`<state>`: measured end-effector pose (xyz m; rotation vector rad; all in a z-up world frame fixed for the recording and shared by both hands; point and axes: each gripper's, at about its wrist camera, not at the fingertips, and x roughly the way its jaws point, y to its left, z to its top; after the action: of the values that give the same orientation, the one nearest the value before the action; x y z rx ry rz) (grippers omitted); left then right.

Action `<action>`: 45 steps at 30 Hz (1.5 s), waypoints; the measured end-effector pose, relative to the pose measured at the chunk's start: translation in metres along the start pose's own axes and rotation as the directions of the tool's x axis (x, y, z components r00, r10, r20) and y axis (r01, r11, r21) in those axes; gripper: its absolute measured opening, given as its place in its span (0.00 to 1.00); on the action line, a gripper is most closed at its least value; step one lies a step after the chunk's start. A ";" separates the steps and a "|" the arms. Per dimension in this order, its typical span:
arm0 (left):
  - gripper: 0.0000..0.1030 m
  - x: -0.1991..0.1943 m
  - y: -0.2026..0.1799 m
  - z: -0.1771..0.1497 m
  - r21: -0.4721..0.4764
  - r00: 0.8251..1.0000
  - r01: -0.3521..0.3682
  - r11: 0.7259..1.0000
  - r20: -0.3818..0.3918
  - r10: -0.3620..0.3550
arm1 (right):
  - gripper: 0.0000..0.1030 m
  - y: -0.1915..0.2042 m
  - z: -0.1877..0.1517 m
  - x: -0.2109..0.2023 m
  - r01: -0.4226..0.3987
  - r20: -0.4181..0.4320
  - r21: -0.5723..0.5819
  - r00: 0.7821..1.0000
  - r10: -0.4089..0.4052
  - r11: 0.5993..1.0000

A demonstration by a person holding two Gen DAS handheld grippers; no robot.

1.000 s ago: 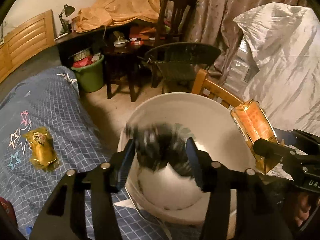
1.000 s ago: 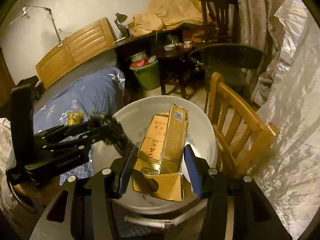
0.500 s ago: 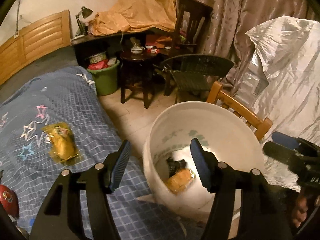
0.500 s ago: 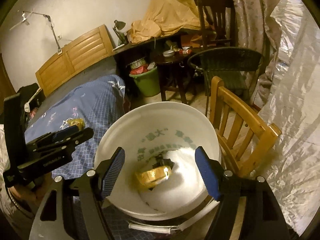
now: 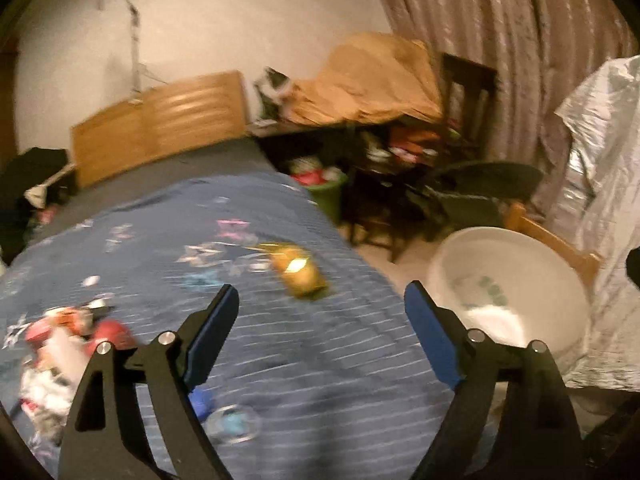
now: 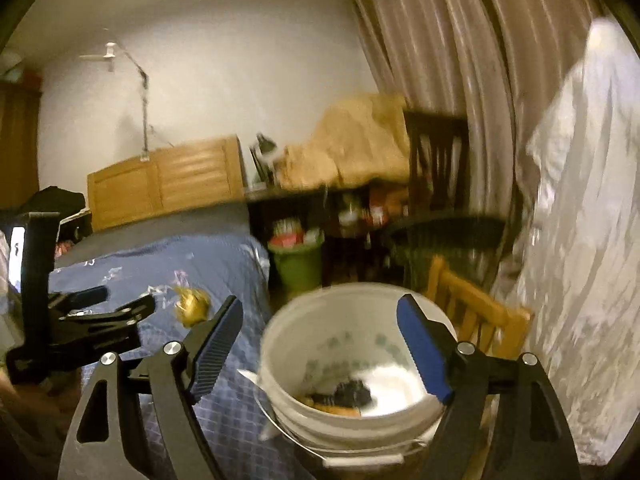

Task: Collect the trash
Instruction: 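Grasp the bubble-wrap roll with right tool while left tool grasps white-red medicine box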

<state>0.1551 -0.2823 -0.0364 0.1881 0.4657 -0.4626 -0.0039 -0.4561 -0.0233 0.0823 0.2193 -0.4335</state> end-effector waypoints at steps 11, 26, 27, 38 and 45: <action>0.83 -0.070 0.130 -0.051 -0.109 0.968 -0.245 0.963 0.028 0.249 | 0.78 0.122 -0.030 -0.013 -0.178 -0.032 -0.142 0.984 0.176 0.974; 0.83 -0.138 0.308 -0.162 -0.403 0.881 -0.473 0.783 -0.209 0.425 | 0.80 0.292 -0.068 0.000 -0.513 -0.283 -0.304 0.853 0.438 0.803; 0.83 -0.141 0.320 -0.166 -0.425 0.879 -0.476 0.770 -0.220 0.422 | 0.80 0.307 -0.072 0.002 -0.544 -0.307 -0.313 0.834 0.459 0.778; 0.66 -0.091 0.418 -0.157 -0.446 0.961 -0.214 0.869 -0.257 0.104 | 0.73 0.413 -0.068 0.068 -0.769 -0.524 -0.227 0.613 0.591 0.598; 0.54 -0.033 0.427 -0.163 -0.382 0.930 -0.101 0.919 -0.364 -0.049 | 0.61 0.470 -0.076 0.104 -0.797 -0.589 -0.281 0.583 0.560 0.535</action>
<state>0.2658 0.1513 -0.1344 -0.1152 0.9150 -0.2961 0.2733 -0.0636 -0.1053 -0.2820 0.7194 0.5062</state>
